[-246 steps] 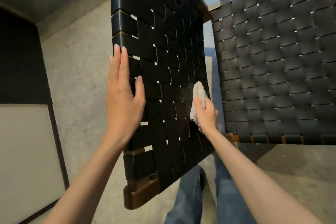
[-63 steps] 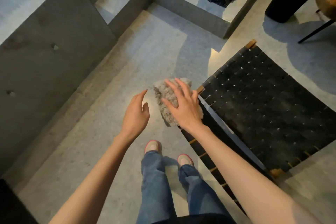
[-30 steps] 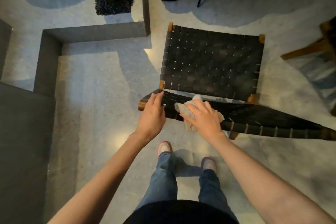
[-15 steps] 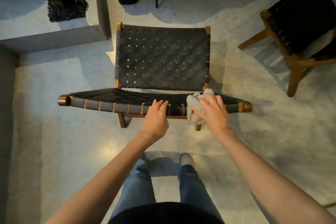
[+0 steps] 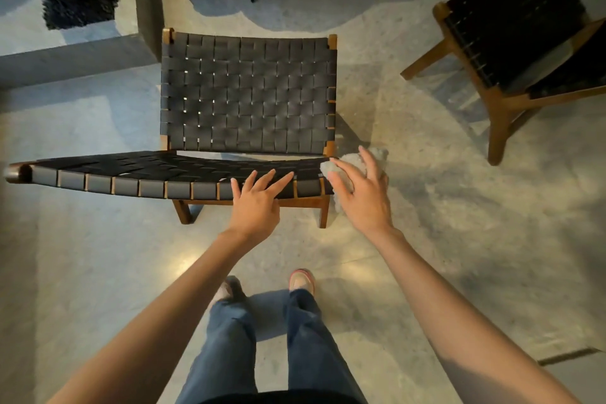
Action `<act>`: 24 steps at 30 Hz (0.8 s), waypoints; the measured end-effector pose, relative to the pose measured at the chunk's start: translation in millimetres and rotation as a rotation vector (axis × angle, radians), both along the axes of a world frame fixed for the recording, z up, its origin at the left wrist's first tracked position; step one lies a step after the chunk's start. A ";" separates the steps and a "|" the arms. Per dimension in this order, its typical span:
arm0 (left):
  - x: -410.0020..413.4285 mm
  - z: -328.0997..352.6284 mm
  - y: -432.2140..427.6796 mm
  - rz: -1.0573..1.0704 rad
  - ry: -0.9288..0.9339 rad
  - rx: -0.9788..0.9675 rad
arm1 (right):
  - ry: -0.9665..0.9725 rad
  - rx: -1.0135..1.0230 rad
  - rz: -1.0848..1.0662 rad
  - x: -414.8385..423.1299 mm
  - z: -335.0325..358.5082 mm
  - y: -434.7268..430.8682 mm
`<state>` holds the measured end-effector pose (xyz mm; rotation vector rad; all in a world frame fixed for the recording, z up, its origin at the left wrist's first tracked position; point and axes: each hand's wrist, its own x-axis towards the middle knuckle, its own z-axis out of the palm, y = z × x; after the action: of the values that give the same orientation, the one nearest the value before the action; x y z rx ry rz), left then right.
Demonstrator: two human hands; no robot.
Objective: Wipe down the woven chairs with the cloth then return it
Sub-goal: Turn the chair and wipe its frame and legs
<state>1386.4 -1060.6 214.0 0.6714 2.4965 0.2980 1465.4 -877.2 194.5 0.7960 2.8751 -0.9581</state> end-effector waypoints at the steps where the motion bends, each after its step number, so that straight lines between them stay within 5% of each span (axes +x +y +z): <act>1: 0.2 -0.1 -0.6 -0.010 0.009 -0.006 | 0.020 0.018 -0.016 -5.5 -4.6 2.3; 7: 3.7 -2.9 -0.7 -0.020 0.062 -0.011 | 0.253 0.170 -0.126 -8.5 -28.4 2.2; 12: 6.0 -9.7 -6.7 -0.052 0.094 0.008 | 0.291 0.089 -0.332 -0.1 -34.8 -14.7; 17: 7.1 -16.7 -21.2 -0.096 0.109 0.066 | 0.333 0.098 -0.276 21.4 -29.1 -23.5; 24: 40.8 -24.4 -61.1 -0.228 0.033 0.266 | 0.354 -0.359 -0.682 69.7 -21.4 -89.4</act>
<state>1427.2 -1121.7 189.6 1.0661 2.4027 0.5418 1535.1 -966.6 173.1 1.7580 2.5526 -1.7634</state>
